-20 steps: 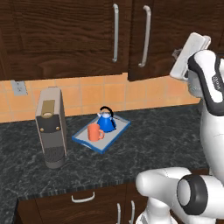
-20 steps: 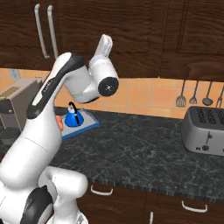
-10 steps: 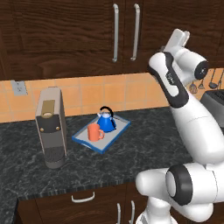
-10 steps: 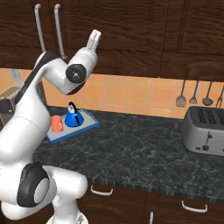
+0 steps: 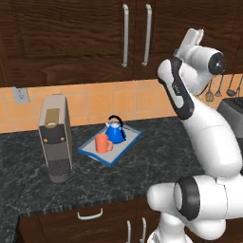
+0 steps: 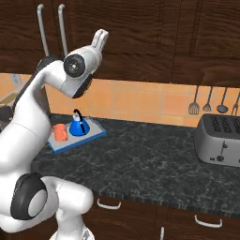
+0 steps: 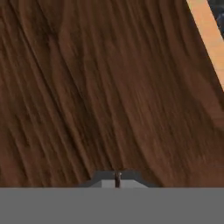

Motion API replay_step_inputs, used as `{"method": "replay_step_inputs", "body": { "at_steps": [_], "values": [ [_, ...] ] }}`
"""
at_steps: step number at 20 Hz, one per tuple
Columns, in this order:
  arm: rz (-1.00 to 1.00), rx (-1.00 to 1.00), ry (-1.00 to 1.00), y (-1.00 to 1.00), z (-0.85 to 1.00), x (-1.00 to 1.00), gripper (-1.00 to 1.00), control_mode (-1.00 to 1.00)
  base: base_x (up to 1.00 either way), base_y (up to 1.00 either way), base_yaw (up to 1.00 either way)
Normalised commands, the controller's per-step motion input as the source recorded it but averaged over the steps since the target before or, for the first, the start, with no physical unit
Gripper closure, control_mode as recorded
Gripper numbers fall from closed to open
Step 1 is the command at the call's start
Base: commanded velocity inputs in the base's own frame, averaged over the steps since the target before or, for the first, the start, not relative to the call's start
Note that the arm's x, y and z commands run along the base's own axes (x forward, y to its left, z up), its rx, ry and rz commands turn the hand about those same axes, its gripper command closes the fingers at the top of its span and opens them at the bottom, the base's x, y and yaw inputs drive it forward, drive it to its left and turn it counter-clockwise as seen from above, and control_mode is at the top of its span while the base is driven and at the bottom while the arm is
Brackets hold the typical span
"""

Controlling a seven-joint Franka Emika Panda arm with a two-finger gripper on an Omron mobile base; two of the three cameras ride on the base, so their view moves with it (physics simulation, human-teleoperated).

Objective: Pick the kettle from the counter and place it on the tray. Then pick the mug from the cabinet and place it on the tray. Then close the cabinet doors.

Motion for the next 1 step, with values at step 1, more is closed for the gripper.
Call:
{"method": "replay_step_inputs", "body": {
  "at_steps": [1],
  "values": [
    [0.00,0.00,0.14,-0.02,-0.21,1.00,1.00,-1.00,0.00,0.00,0.00]
  ]
}}
